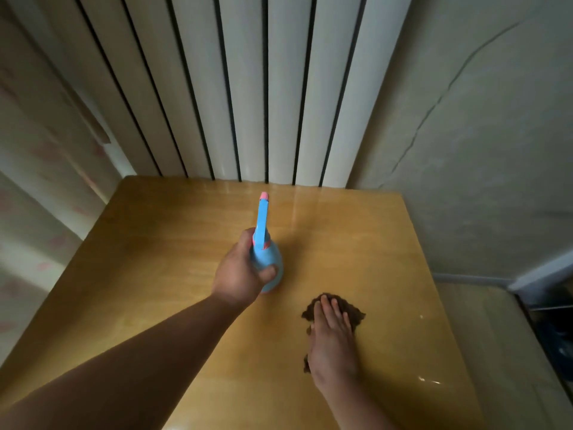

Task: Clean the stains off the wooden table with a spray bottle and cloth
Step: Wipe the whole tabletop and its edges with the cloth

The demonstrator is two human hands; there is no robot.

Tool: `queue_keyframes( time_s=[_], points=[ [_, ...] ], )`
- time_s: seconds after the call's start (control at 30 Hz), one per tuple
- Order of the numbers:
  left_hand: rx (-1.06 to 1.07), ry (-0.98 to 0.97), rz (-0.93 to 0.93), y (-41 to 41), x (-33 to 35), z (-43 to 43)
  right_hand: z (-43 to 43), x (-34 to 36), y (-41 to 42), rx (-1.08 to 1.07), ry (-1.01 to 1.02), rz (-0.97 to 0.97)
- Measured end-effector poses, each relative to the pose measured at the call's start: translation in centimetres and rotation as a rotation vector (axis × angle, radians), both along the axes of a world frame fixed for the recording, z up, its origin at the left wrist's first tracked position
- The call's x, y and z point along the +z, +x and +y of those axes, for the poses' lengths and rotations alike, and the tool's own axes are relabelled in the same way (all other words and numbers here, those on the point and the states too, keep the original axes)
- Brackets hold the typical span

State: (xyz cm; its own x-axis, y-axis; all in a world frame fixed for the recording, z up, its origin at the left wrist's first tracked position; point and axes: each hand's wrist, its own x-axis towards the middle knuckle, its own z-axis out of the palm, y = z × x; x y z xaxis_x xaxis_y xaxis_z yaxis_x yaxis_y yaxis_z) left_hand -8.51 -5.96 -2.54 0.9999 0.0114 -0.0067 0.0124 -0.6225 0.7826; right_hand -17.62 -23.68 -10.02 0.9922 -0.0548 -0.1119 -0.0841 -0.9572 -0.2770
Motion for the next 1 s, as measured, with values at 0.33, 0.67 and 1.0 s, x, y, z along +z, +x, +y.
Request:
queue_keyframes(
  time_s=[0.33,0.67,1.0],
  points=[
    [0.403,0.045,-0.024,4.3,0.0,12.3,1.5,0.4,13.6,0.013,-0.023,0.039],
    [0.315,-0.073,-0.046,5.5,-1.0,16.0,3.2,0.9,27.5,0.083,-0.033,0.059],
    [0.314,-0.027,-0.079,6.0,-2.3,16.9,14.9,0.4,30.9,0.277,0.034,-0.042]
  ],
)
